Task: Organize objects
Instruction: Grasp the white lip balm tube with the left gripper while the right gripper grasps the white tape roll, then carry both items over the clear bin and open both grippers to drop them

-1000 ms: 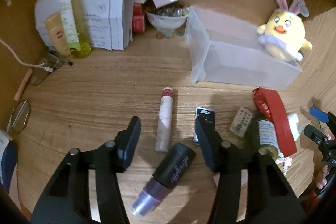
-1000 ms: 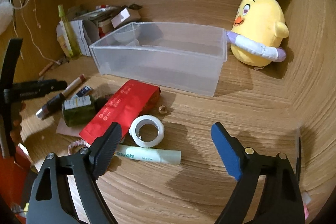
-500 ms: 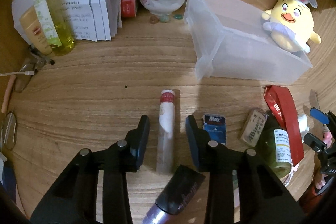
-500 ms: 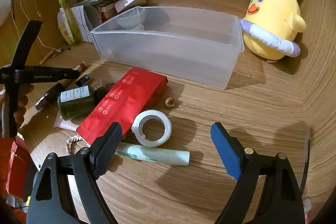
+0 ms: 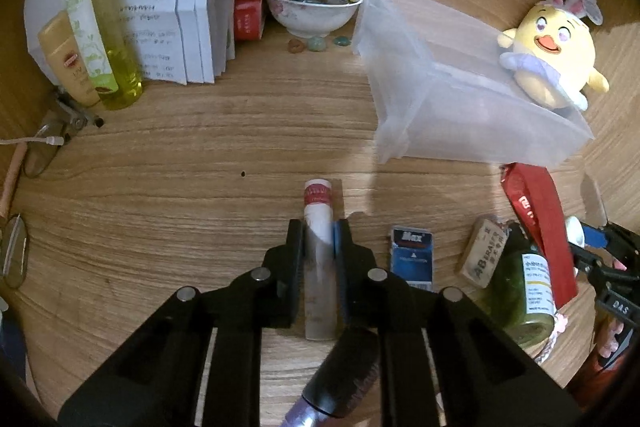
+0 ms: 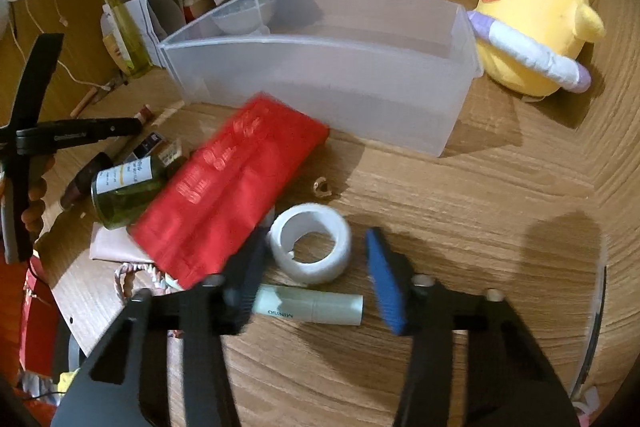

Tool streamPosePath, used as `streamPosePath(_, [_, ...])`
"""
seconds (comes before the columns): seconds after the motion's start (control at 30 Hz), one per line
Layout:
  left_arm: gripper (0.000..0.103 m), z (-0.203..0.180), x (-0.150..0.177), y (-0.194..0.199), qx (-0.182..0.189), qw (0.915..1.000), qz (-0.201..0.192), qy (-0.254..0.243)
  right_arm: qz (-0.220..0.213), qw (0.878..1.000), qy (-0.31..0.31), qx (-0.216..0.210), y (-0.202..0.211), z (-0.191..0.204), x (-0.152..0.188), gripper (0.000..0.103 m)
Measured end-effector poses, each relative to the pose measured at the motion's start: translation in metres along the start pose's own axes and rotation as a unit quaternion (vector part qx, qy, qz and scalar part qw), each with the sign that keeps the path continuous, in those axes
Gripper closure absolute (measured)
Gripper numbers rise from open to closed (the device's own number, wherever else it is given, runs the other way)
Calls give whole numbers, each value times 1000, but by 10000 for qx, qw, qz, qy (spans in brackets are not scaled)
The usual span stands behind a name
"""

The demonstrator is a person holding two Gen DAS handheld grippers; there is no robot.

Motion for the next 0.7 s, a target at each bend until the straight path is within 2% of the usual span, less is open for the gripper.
streamPosePath(0.47, [88,-10,8,35,-219,9973,-692,-56,-483,9986,-107,173,21,-4,0,66])
streamPosePath(0.7, [88,-12,13,60,-166,9947,-1017,-18,-774,9967,-177,193,40,-7,-6,66])
Point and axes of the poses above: each gripper's, at about its wrist camera, not at the fingertips, and y roughly against the way its jaws point, z to its left, x to its underside, the point moved 1 cm from there along -y, roughly the way its jaws point, and after that the axes turned 14 degrees about z, right-handed, at the moved point
